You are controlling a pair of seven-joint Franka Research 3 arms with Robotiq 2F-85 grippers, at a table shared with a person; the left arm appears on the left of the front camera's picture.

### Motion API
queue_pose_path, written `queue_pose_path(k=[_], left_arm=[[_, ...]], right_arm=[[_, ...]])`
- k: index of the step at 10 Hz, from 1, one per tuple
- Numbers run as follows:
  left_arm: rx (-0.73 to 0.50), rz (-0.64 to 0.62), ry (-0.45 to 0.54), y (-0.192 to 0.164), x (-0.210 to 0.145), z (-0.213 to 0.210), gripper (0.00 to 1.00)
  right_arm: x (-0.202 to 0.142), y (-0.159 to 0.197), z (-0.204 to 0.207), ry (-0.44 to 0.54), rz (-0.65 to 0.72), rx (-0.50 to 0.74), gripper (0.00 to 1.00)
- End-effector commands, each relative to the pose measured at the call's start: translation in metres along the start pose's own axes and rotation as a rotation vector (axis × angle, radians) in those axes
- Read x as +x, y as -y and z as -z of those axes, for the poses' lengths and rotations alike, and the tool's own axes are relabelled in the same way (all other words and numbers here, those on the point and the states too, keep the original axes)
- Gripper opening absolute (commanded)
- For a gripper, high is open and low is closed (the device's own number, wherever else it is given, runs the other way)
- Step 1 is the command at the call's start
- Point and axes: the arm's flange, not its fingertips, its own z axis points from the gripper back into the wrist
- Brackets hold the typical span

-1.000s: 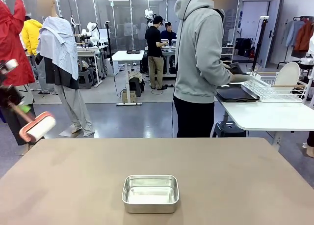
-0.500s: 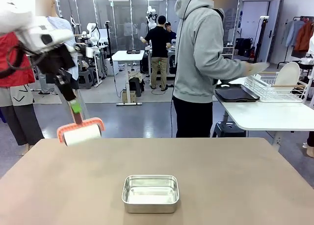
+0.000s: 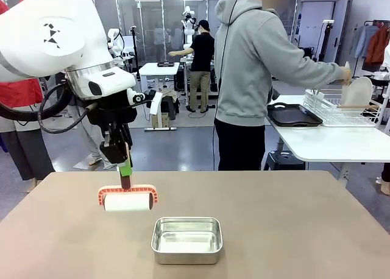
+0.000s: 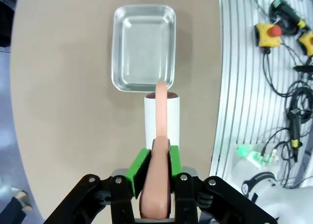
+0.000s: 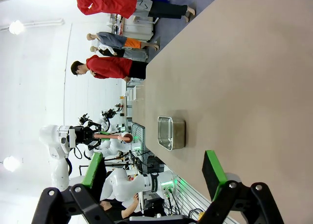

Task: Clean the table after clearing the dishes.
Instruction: Place the Lint Roller back on top of the Airtight Container.

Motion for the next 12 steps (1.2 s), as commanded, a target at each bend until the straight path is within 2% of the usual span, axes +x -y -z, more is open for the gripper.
queue_pose_path(k=[1, 5, 6, 9, 10, 12], left_arm=[[-0.023, -0.048, -0.008, -0.018, -0.011, -0.005, 0.23], [-0.019, -0.039, 0.009, -0.019, -0.013, 0.002, 0.23], [-0.014, -0.001, -0.045, -0.022, 0.006, 0.01, 0.23], [-0.055, 0.052, -0.01, -0.031, 0.068, 0.048, 0.23], [-0.021, 0.05, -0.035, -0.035, 0.08, 0.058, 0.23], [-0.044, 0.053, 0.017, -0.045, 0.098, 0.083, 0.23]], right_arm=[[0.0, -0.004, 0.0, 0.012, 0.001, -0.003, 1.0], [0.0, -0.004, 0.0, 0.012, 0.001, -0.003, 1.0], [0.0, -0.004, 0.0, 0.012, 0.001, -0.003, 1.0], [0.0, -0.004, 0.0, 0.012, 0.001, -0.003, 1.0], [0.0, -0.004, 0.0, 0.012, 0.001, -0.003, 1.0], [0.0, -0.004, 0.0, 0.012, 0.001, -0.003, 1.0]])
